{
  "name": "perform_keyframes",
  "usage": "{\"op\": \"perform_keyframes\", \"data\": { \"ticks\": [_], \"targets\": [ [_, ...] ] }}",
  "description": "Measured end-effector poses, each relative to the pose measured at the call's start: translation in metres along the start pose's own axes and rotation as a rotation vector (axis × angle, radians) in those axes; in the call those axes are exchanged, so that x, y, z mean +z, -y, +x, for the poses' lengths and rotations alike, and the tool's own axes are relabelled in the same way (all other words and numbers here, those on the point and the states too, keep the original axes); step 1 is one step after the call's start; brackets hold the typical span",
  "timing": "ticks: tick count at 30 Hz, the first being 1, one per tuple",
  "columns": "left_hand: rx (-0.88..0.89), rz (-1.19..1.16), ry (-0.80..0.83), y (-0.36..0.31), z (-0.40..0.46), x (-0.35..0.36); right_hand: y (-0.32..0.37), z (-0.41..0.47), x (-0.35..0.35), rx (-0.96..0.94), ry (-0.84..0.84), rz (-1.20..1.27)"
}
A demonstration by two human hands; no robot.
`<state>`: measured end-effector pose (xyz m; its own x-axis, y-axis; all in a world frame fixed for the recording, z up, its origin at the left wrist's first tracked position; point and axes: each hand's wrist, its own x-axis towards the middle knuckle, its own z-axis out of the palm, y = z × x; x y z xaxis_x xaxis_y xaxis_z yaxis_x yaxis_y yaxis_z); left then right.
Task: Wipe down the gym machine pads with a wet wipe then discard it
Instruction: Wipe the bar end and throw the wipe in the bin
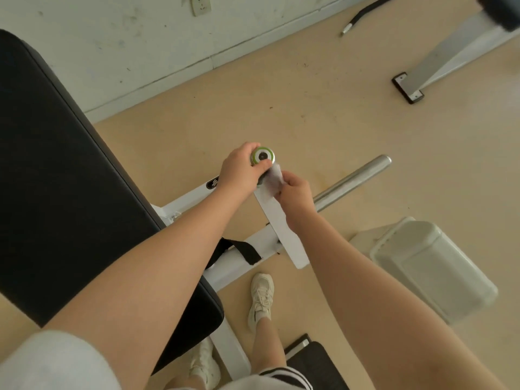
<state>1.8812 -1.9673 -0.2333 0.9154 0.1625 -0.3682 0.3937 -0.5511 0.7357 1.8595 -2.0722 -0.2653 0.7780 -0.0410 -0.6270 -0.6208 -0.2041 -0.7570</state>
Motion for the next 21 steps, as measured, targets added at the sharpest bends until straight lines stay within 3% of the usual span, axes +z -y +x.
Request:
{"op": "perform_keyframes", "data": {
  "ticks": [3, 6, 10, 13, 21],
  "targets": [
    [0.093, 0.078, -0.012, -0.005, -0.029, -0.003, -0.016, -0.045, -0.020, 0.016, -0.050, -0.026],
    [0.253, 0.165, 0.064, -0.005, -0.072, -0.021, -0.045, -0.098, -0.052, 0.055, -0.308, 0.028],
    [0.199, 0.140, 0.131, -0.014, -0.121, -0.045, -0.095, -0.186, -0.082, 0.175, -0.522, 0.078],
    [0.272, 0.201, 0.198, -0.027, -0.154, -0.044, -0.117, -0.233, -0.100, 0.208, -0.676, 0.196],
    [0.419, 0.293, 0.353, -0.083, -0.189, 0.008, -0.123, -0.268, -0.204, 0.196, -0.866, 0.407]
  ]
}}
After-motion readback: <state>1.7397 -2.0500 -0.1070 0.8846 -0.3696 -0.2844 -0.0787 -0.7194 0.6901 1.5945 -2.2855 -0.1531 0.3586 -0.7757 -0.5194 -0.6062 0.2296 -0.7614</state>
